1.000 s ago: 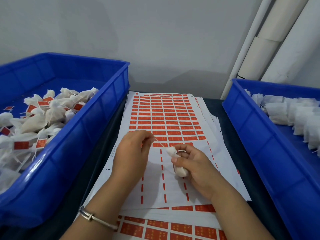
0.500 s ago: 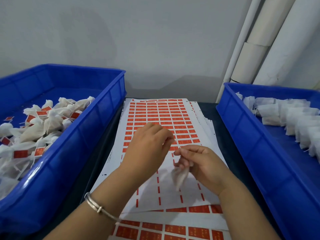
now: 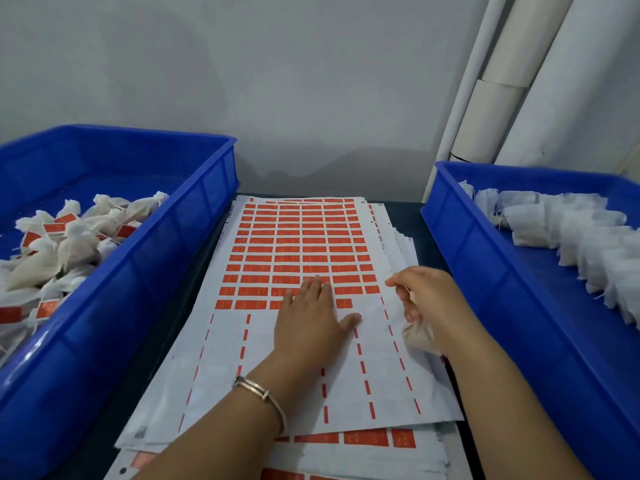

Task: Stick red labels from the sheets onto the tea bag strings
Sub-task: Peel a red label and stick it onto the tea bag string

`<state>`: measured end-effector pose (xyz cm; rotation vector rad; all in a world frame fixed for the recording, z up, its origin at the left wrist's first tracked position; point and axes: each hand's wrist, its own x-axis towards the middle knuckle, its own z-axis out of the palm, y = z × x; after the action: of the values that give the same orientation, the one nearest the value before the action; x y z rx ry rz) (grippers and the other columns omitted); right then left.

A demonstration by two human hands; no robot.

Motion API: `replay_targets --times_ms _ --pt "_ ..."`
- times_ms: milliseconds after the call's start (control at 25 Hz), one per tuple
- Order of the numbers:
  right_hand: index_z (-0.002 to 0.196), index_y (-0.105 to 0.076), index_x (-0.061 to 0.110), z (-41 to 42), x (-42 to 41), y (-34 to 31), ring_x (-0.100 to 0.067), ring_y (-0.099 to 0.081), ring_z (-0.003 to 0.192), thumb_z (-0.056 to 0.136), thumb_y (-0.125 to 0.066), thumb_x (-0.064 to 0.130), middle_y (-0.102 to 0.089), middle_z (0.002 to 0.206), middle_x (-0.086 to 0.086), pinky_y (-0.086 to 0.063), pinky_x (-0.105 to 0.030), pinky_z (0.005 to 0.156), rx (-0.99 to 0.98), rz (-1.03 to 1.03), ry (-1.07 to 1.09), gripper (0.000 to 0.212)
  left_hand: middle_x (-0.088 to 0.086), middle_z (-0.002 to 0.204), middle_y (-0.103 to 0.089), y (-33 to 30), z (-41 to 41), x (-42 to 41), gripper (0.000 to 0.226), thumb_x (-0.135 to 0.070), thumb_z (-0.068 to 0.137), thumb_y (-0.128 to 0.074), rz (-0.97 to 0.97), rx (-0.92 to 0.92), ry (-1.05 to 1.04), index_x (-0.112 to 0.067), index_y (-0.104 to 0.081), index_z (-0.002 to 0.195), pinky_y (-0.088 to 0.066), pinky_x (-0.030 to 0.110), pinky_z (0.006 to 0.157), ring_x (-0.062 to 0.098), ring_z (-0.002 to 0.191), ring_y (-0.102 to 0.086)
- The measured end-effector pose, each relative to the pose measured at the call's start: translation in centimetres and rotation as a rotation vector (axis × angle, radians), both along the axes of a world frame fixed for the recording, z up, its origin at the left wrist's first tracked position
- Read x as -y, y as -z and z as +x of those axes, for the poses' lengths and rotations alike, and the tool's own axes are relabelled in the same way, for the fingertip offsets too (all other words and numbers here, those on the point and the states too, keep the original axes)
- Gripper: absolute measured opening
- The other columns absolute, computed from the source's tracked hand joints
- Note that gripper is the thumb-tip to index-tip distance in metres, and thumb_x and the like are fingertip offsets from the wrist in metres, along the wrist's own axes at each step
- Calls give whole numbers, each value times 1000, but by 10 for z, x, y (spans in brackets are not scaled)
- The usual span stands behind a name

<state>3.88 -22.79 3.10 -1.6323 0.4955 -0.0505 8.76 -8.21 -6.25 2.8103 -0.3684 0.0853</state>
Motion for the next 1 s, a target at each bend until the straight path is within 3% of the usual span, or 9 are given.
replay_targets --times_ms 120,240,320,600,880,1000 --pt "89 -67 24 6 -11 20 -6 -68 81 85 -68 23 -69 98 16 -54 -20 65 33 -338 -158 4 -10 156 -15 -4 -7 -11 86 -80 78 -26 39 -17 27 -31 -16 148 5 39 107 17 145 -10" --pt "123 -59 35 12 -13 31 -14 -56 114 82 -73 25 -55 131 15 -42 -23 82 -33 -755 -464 45 -10 156 -15 -10 -12 -18 90 -84 73 -20 78 -7 71 -33 -17 147 0 42 111 17 145 -10" --pt "131 -51 39 17 -10 31 -17 -48 125 80 -74 26 -45 142 17 -36 -23 83 -49 -851 -541 57 -10 156 -16 -12 -15 -21 97 -88 67 -18 95 13 99 -33 -18 147 -2 42 112 17 144 -11" --pt "126 -59 35 20 -3 40 -17 -47 126 80 -74 32 -41 144 20 -38 -24 82 -103 -829 -485 49 -10 154 -23 -14 -12 -22 85 -82 75 -26 115 12 117 -33 -27 145 -8 43 114 17 143 -16" --pt "122 -63 29 19 -7 41 -20 -50 122 86 -66 36 -46 142 14 -40 -33 99 -98 -843 -478 37 -6 151 -31 -24 -9 -15 70 -69 86 -25 292 -50 157 -29 -34 143 -30 47 108 24 141 -24" --pt "122 -63 27 20 -9 41 -21 -51 121 84 -67 37 -47 141 11 -40 -35 102 -118 -795 -465 39 -6 138 -51 -30 -13 -9 54 -60 91 -35 212 -84 90 -29 -51 131 -44 41 96 25 125 -48"
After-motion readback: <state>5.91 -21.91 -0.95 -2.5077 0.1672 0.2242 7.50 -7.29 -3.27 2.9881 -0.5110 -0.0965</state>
